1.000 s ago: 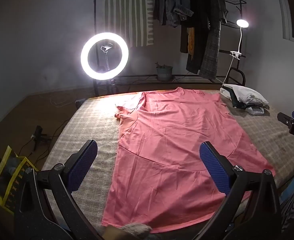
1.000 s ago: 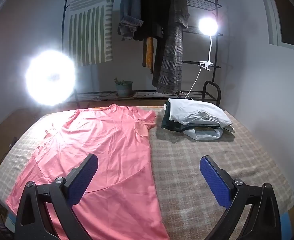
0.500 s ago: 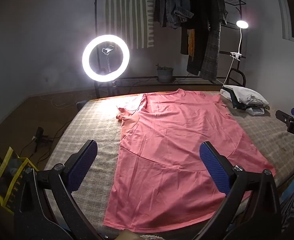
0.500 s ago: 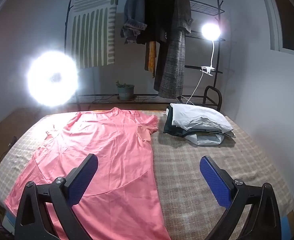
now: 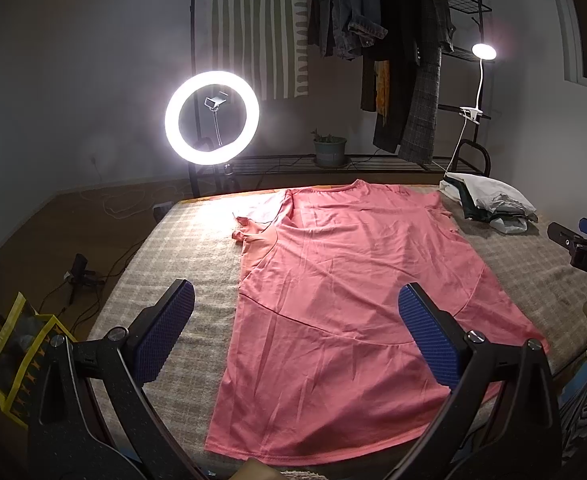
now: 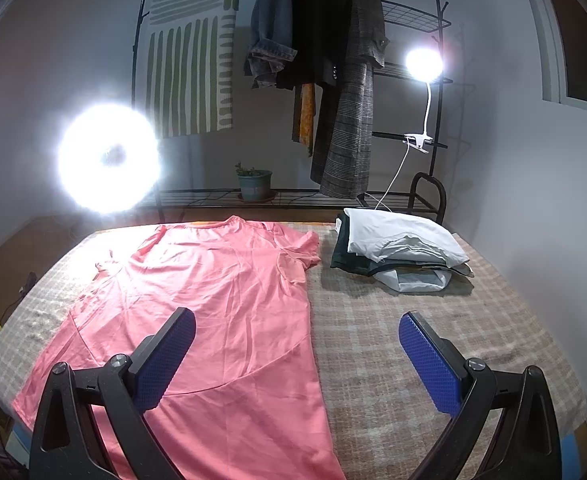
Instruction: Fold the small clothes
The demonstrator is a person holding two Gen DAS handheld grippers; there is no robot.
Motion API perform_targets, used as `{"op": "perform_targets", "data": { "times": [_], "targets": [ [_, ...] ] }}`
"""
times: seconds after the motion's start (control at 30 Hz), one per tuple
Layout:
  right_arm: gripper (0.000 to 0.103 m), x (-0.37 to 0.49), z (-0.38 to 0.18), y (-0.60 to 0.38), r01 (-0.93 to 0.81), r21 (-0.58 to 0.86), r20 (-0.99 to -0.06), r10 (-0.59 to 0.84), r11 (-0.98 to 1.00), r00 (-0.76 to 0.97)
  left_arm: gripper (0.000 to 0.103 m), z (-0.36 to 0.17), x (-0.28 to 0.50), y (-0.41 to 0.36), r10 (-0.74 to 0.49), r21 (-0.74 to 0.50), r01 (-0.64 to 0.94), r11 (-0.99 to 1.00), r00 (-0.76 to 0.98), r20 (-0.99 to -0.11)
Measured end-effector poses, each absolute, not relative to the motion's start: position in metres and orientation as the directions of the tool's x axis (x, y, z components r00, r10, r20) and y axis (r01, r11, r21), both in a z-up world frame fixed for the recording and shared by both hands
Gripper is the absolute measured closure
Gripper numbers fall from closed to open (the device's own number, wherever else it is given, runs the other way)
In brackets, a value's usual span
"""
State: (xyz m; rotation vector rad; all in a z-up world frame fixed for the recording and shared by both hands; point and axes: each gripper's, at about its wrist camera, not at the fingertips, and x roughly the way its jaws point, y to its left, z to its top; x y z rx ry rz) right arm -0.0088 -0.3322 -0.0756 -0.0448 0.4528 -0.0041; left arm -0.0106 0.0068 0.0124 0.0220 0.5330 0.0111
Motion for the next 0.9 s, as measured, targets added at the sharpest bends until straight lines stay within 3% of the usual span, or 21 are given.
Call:
{"op": "perform_targets", "data": {
  "times": [0.9],
  "targets": [
    [0.000,-0.0093,-0.0769,-0.3339,-0.006,-0.035,-0.434,-0.009,0.999,0.901,0.000,0.0177,-0.0106,0.0098,0.016,0.016,-0.009,1.000,0.864,-0.503]
  ]
}}
